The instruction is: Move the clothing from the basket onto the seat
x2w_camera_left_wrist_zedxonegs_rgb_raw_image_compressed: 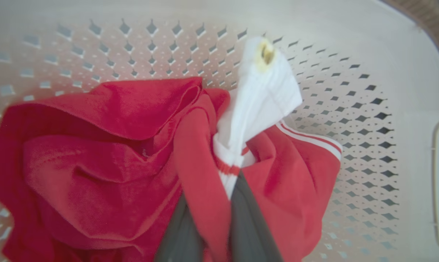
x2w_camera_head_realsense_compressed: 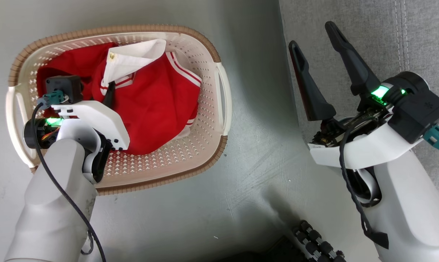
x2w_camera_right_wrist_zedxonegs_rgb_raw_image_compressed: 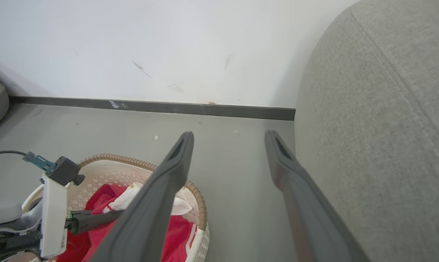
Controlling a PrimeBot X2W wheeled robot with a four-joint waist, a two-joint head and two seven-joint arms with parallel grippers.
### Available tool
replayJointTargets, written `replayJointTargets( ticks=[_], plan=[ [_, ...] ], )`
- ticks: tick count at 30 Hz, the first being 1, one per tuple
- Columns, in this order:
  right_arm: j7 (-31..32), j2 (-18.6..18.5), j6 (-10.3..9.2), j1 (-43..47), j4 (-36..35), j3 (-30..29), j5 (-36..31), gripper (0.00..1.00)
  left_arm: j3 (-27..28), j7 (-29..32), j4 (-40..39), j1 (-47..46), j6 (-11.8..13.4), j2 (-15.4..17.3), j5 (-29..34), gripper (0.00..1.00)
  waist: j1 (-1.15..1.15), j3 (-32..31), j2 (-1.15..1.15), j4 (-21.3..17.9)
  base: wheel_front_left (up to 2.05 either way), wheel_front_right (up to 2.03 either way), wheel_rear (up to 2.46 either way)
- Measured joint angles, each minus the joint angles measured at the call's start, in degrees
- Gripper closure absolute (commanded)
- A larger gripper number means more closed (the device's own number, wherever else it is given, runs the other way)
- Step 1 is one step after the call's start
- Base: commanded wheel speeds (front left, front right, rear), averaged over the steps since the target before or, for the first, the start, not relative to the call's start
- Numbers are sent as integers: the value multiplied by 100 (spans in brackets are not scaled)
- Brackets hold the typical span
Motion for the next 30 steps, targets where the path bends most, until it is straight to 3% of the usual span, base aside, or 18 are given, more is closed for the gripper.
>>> replayJointTargets(
  ticks=[19,30],
  plan=[
    [-1,-11,0,-123,383,-166,-221,0,158,-911,-73,496,-300,-151,-285,100,0,-881,0,368,0,0,0],
    [0,-22,0,250,601,-399,-297,0,153,-1313,-47,978,-450,-212,-454,100,0,-1612,0,568,0,0,0]
  ],
)
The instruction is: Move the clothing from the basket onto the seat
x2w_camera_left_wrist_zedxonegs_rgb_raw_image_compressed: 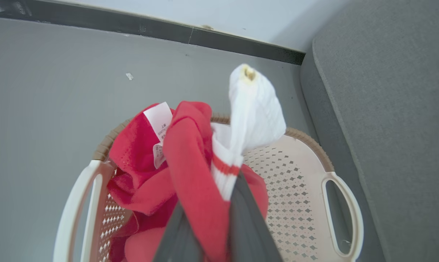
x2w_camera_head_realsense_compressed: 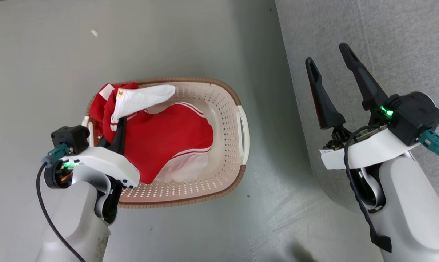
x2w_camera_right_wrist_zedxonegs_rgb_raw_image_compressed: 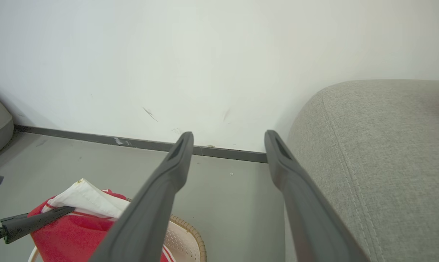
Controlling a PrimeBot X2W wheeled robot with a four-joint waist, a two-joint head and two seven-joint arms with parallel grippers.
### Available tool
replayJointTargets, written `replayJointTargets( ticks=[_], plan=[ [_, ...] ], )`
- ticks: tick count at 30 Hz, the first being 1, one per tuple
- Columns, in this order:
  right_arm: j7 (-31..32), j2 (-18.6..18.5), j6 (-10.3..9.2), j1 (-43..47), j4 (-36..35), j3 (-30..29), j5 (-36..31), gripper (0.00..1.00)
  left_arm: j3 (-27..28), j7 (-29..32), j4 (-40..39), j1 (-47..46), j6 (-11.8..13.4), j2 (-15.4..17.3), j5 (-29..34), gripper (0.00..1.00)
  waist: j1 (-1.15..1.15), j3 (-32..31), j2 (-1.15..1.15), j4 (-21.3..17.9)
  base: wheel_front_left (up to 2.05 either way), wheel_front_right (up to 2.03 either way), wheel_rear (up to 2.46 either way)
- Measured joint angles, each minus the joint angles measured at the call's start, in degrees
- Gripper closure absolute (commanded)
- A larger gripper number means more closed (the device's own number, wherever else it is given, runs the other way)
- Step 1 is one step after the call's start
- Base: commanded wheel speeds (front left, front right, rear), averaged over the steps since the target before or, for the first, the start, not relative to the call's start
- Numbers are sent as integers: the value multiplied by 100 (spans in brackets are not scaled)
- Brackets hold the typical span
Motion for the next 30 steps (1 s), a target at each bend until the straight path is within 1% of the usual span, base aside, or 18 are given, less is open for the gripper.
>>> replayJointTargets(
  ticks=[10,13,17,30],
  plan=[
    [0,0,0,368,166,-178,-48,0,2,-235,-143,374,-55,-52,-153,100,0,-755,0,155,0,0,0],
    [0,0,0,564,238,-196,-51,0,3,-290,-232,558,-56,-65,-204,100,0,-1067,0,211,0,0,0],
    [0,1,0,744,309,-201,-57,0,1,-298,-321,738,-108,-75,-255,100,0,-1379,0,263,0,0,0],
    [0,4,0,1377,493,-269,-101,0,64,-393,-802,1352,-110,-89,-316,100,0,-2342,0,409,0,0,0]
  ],
)
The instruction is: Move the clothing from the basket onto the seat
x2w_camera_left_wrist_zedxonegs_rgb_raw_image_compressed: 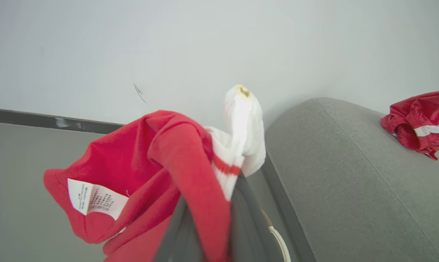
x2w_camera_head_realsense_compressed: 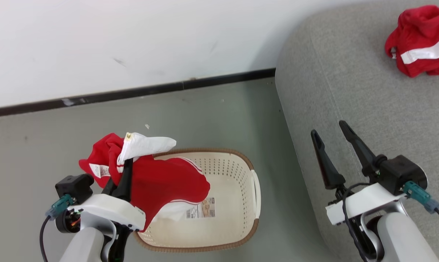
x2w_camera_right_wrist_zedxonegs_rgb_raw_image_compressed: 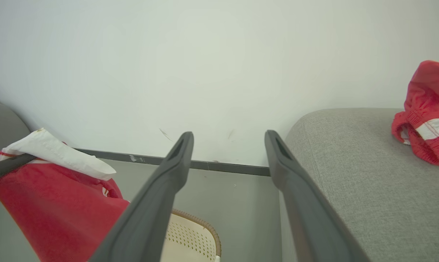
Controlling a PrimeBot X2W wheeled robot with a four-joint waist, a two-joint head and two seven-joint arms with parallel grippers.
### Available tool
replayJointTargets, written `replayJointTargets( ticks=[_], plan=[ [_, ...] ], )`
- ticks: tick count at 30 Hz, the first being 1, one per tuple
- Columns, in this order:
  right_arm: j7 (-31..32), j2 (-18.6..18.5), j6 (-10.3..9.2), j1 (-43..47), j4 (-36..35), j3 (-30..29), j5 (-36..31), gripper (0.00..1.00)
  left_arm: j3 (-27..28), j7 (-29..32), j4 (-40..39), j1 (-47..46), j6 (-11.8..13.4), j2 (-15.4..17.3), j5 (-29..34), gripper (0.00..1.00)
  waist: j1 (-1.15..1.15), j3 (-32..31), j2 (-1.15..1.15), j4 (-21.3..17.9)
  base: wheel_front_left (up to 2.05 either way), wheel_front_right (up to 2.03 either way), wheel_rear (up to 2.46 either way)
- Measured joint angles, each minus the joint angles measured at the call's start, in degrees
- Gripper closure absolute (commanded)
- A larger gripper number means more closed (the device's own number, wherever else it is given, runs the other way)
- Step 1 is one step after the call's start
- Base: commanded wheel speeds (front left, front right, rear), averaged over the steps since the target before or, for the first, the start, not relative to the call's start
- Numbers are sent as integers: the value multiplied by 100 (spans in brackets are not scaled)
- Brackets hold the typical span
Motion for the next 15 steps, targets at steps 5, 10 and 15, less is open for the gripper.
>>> replayJointTargets(
  ticks=[5,10,15],
  plan=[
    [0,1,0,226,52,-14,-59,0,32,-4,-249,240,1,1,-45,100,0,-332,0,57,0,0,0],
    [0,10,0,447,81,-33,-65,0,66,-7,-515,495,12,11,-36,100,0,-634,0,117,0,0,0],
    [0,15,0,671,146,-57,-141,0,105,-15,-755,721,64,41,-26,100,0,-904,0,174,0,0,0]
  ],
)
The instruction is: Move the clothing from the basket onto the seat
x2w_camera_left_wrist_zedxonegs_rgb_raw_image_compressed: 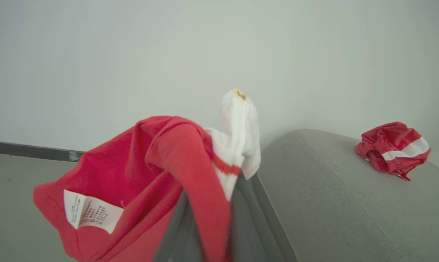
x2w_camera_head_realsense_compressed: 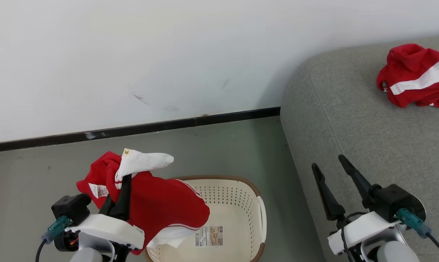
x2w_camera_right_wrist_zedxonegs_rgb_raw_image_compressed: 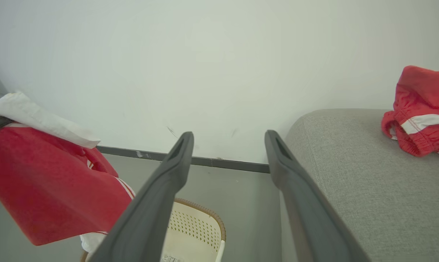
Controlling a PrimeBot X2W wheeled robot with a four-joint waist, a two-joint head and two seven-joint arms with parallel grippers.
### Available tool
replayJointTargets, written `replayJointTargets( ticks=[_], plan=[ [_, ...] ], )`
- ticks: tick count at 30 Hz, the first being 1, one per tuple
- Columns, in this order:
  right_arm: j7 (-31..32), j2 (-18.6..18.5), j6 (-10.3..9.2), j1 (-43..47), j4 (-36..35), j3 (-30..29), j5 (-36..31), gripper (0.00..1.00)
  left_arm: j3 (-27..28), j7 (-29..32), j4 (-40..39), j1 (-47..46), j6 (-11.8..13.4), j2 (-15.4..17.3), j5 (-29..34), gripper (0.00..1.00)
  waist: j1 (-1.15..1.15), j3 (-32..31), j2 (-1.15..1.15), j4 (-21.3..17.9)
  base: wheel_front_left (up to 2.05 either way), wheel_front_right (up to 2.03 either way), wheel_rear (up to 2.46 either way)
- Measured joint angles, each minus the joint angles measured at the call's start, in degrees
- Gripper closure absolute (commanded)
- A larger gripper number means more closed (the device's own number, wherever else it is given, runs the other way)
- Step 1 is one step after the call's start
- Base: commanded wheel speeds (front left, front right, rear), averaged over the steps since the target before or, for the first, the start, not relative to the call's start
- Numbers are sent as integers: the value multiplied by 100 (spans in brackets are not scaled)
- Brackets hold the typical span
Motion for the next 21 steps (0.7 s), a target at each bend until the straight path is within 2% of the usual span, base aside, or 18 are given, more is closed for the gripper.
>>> replayJointTargets(
  ticks=[21],
  plan=[
    [0,11,0,593,71,-57,-205,0,-4,21,-789,859,232,54,44,100,0,-756,0,147,0,0,0]
  ],
)
